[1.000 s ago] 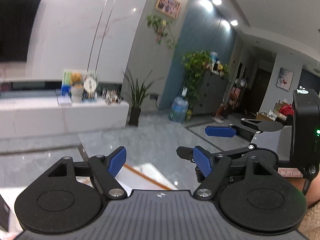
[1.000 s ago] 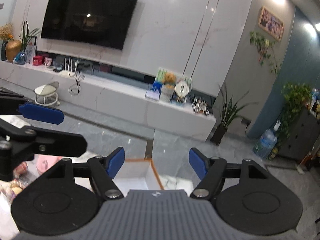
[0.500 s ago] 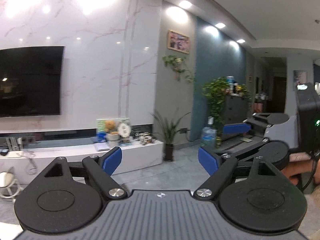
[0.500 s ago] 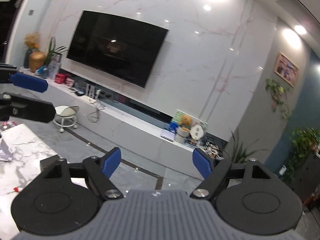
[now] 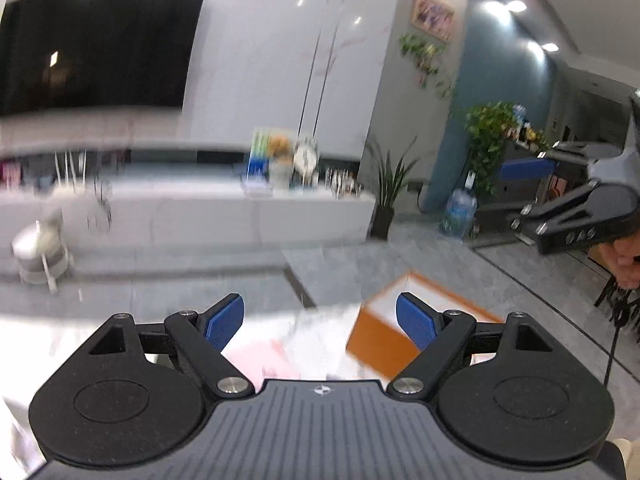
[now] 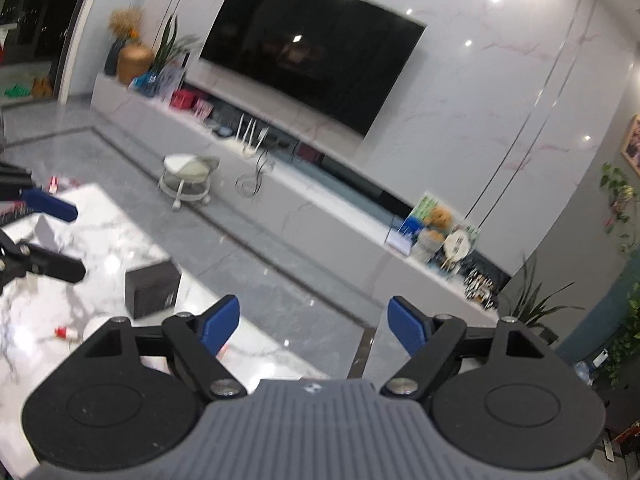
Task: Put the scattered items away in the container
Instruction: 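Withdraw both tools from the orange box back over the table, then close right tool on the pink fluffy pompom while left tool grasps the crocheted bunny, then lift the pink pompom with right tool while left tool lifts the crocheted bunny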
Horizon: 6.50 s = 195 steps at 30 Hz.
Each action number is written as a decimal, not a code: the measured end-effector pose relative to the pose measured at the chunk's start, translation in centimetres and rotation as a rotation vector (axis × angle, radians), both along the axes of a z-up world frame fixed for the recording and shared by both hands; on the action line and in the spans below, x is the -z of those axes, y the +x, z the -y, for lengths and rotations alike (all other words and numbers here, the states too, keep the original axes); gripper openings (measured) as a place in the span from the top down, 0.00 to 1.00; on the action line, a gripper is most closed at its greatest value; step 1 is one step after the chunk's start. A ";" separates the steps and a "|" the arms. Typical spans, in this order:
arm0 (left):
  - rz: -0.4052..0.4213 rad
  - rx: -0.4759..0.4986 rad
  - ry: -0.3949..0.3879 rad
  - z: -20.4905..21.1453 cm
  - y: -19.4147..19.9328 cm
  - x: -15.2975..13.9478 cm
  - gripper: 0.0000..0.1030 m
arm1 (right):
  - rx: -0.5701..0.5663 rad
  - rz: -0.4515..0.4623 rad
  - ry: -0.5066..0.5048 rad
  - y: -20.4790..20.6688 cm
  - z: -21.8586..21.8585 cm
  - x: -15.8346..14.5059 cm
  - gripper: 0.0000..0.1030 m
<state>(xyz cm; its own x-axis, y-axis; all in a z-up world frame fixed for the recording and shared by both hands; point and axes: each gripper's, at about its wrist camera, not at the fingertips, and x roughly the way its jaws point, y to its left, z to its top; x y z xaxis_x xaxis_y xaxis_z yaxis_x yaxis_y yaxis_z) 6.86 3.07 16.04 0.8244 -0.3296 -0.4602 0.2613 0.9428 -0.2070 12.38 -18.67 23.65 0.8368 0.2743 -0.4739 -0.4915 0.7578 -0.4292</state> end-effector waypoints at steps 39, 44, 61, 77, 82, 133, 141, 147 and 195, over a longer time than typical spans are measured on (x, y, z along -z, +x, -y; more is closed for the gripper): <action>-0.486 0.238 0.231 -0.4 4.1 19.4 0.04 | 0.066 -0.609 -0.082 6.3 -1.7 28.7 0.22; -0.515 0.247 0.222 -0.2 4.6 20.5 0.04 | 0.063 -0.621 -0.079 6.6 -1.4 29.4 0.25; -0.592 0.235 0.180 -0.5 5.2 22.6 0.17 | 0.060 -0.643 -0.075 6.9 -0.5 30.3 0.51; -0.559 0.200 0.121 -1.9 4.1 21.0 0.18 | 0.081 -0.605 -0.086 5.8 -0.2 27.4 0.55; -0.553 0.186 0.119 -2.1 3.1 20.4 0.18 | 0.075 -0.576 -0.076 5.3 -0.3 25.5 0.64; -0.577 0.165 0.150 -2.0 2.3 20.1 0.18 | 0.072 -0.606 -0.121 9.3 -1.9 28.8 0.54; -0.483 0.140 0.188 -1.6 2.2 13.6 0.18 | 0.062 -0.511 -0.083 8.4 -0.3 22.7 0.54; -0.329 0.142 0.242 -0.2 2.1 4.6 0.18 | 0.052 -0.397 -0.036 7.4 1.5 15.4 0.54; 0.307 0.241 0.431 13.7 -10.7 -20.5 0.18 | 0.108 0.352 -0.034 -18.6 21.4 -17.9 0.54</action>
